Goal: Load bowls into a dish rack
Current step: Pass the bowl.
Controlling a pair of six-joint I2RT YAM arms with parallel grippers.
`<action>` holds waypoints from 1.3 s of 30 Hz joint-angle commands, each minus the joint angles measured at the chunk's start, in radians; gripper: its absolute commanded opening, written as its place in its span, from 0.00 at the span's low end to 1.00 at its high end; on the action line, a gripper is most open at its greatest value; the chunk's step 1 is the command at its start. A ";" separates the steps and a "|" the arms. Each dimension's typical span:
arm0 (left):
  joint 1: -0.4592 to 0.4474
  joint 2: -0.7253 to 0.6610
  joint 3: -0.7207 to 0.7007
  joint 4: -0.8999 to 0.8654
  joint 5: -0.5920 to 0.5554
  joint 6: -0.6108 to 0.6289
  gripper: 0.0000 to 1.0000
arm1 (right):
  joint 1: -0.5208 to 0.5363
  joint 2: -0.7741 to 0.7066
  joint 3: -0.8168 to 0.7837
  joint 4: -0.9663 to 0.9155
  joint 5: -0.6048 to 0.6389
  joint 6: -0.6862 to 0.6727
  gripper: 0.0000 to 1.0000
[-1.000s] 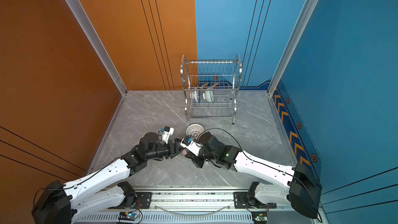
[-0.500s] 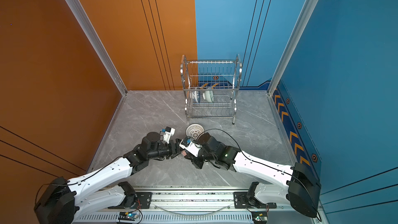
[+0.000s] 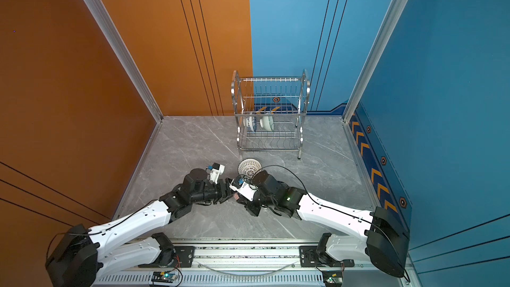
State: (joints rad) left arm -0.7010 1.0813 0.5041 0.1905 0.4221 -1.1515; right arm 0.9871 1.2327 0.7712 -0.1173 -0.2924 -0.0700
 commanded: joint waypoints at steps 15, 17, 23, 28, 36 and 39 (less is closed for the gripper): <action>-0.009 -0.020 0.022 0.052 -0.054 0.101 0.58 | -0.036 -0.041 -0.076 0.118 -0.033 0.070 0.36; -0.006 -0.014 0.021 0.052 -0.055 0.103 0.58 | -0.036 -0.050 -0.087 0.117 -0.028 0.073 0.37; -0.002 0.011 0.022 0.053 -0.057 0.110 0.57 | -0.042 -0.078 -0.102 0.104 -0.015 0.072 0.43; 0.000 0.032 0.032 0.052 -0.056 0.127 0.57 | -0.044 -0.125 -0.107 0.065 0.003 0.072 0.49; -0.008 0.064 0.076 0.053 -0.048 0.148 0.56 | -0.110 -0.287 -0.166 0.020 0.021 0.139 0.71; -0.017 0.074 0.092 0.052 -0.054 0.154 0.56 | -0.132 -0.369 -0.192 0.001 0.055 0.183 0.98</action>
State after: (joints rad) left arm -0.7082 1.1542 0.5426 0.1947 0.3733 -1.0328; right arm 0.8692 0.9222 0.6022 -0.0727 -0.2771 0.0639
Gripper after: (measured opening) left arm 0.672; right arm 0.916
